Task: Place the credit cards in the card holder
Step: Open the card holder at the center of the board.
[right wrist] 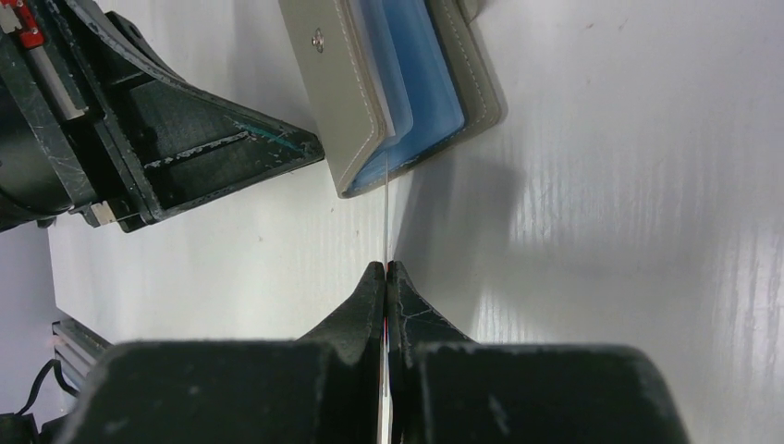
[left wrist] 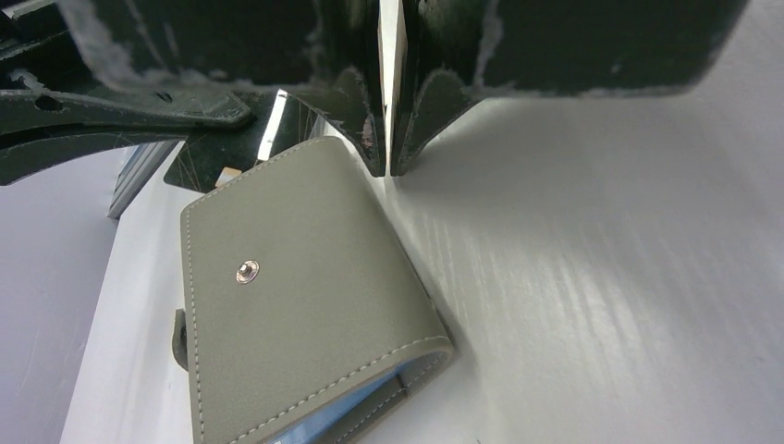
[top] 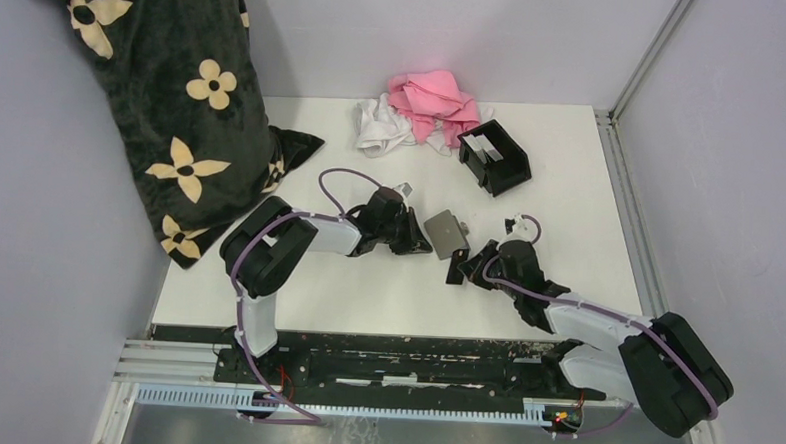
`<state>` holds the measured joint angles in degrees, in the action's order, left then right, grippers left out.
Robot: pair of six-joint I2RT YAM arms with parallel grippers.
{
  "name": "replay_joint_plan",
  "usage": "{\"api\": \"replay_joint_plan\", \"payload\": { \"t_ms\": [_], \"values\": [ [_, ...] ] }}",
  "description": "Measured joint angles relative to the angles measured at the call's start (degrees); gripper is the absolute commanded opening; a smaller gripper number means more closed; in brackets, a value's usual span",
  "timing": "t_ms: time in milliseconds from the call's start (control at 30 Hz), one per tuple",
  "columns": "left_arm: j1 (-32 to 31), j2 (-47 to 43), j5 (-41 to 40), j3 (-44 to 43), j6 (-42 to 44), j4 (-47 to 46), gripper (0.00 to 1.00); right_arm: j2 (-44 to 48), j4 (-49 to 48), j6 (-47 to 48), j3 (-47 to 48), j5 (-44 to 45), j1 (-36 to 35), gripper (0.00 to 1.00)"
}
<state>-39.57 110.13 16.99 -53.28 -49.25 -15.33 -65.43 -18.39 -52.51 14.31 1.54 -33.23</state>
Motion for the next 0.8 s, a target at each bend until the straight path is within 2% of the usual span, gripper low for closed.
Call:
{"api": "replay_joint_plan", "payload": {
  "t_ms": [500,800],
  "values": [
    [2.49,1.46,1.25,-1.46,0.07,-0.39,0.14,-6.91,1.40,6.08,7.08,-6.69,7.96,0.01],
    [3.17,2.95,0.85,-4.17,0.07,0.85,0.14,-12.22,3.39,10.54,12.83,-13.29,9.66,0.01]
  ]
}}
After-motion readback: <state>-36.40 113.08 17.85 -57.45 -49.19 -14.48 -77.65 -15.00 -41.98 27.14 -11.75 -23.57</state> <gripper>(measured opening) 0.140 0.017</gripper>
